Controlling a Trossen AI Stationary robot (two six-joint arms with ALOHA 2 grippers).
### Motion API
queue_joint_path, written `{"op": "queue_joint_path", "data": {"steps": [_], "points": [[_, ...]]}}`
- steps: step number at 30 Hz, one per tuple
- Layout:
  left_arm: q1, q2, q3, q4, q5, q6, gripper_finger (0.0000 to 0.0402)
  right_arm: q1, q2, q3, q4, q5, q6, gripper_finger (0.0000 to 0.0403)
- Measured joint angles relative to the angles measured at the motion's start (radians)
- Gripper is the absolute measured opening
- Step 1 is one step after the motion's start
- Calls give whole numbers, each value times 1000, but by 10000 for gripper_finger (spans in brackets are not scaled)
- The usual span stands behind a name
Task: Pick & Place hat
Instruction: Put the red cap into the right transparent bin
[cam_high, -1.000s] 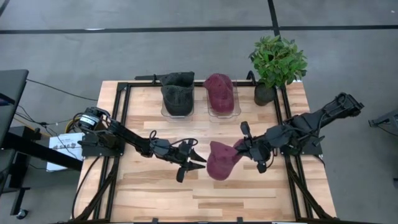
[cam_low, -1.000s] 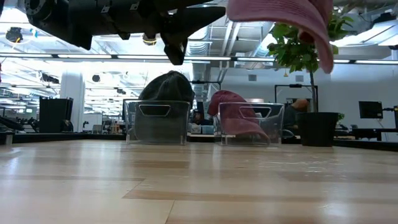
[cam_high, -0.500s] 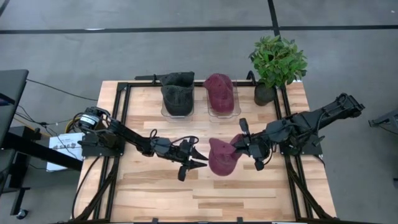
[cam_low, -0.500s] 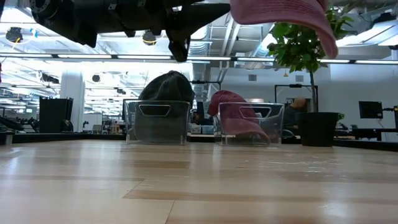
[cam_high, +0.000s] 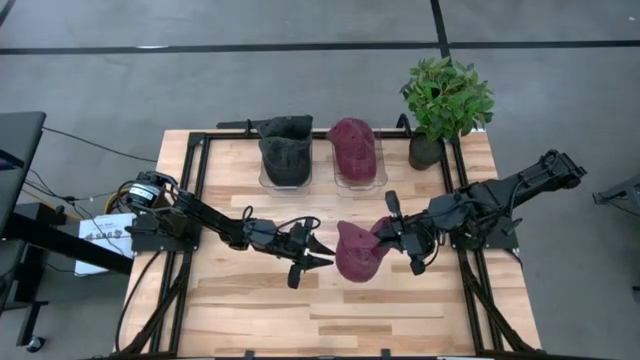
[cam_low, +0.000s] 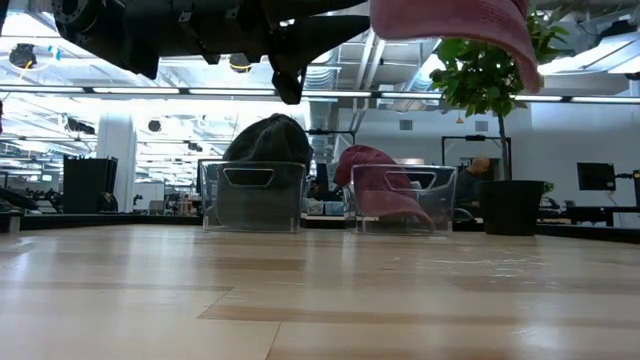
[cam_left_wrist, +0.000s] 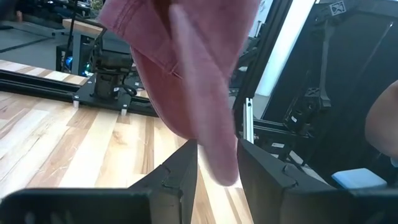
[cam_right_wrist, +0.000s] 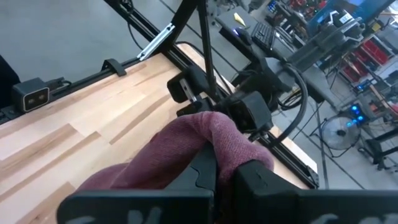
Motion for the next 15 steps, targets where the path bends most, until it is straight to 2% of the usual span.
{"op": "queue_joint_path", "data": {"steps": [15], "points": [[0,0,0,-6,0,0,111,-3,0,0,15,8,-8,3]]}}
